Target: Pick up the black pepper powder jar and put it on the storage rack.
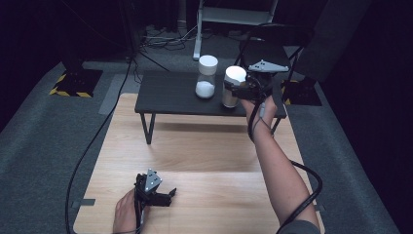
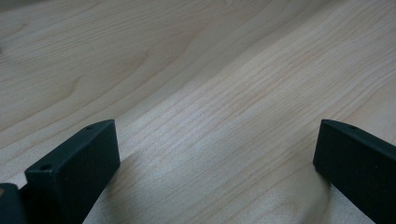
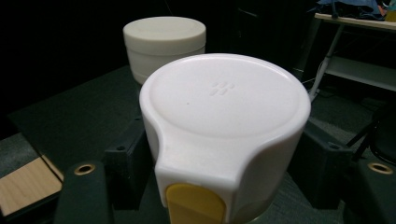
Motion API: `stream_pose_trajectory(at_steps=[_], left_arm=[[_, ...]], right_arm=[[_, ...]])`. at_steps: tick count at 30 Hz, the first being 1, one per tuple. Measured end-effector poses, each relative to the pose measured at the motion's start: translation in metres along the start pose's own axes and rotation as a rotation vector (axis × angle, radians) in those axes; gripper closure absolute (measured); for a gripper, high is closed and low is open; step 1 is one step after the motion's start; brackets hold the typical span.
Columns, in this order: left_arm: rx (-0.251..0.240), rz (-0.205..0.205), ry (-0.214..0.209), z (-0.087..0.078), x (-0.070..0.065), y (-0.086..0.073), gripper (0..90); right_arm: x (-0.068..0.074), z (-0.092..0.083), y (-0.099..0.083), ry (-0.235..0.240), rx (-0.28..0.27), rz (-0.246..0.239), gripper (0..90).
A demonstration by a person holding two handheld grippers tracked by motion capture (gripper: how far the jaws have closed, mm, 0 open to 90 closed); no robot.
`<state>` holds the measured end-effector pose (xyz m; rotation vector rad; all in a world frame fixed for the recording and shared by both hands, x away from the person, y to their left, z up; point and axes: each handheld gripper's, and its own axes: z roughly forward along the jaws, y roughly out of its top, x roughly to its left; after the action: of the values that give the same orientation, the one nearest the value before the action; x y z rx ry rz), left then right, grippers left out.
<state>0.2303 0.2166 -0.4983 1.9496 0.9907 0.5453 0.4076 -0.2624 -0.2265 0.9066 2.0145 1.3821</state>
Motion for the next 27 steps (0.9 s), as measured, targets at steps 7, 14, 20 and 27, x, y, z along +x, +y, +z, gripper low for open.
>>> stream_pose_trajectory(at_steps=[7, 14, 20, 27], left_arm=[[-0.002, 0.001, 0.001, 0.000, 0.000, 0.000, 0.0], [-0.002, 0.001, 0.001, 0.000, 0.000, 0.000, 0.0], [-0.002, 0.000, 0.001, 0.000, 0.000, 0.000, 0.0], [-0.002, 0.000, 0.001, 0.000, 0.000, 0.000, 0.0]], right_arm=[[-0.004, 0.025, 0.009, -0.029, 0.013, 0.011, 30.0], [-0.007, 0.037, 0.013, -0.043, 0.026, 0.019, 30.0], [-0.012, 0.042, 0.012, -0.040, 0.025, 0.032, 30.0], [-0.021, 0.040, 0.002, -0.010, -0.018, 0.053, 19.6]])
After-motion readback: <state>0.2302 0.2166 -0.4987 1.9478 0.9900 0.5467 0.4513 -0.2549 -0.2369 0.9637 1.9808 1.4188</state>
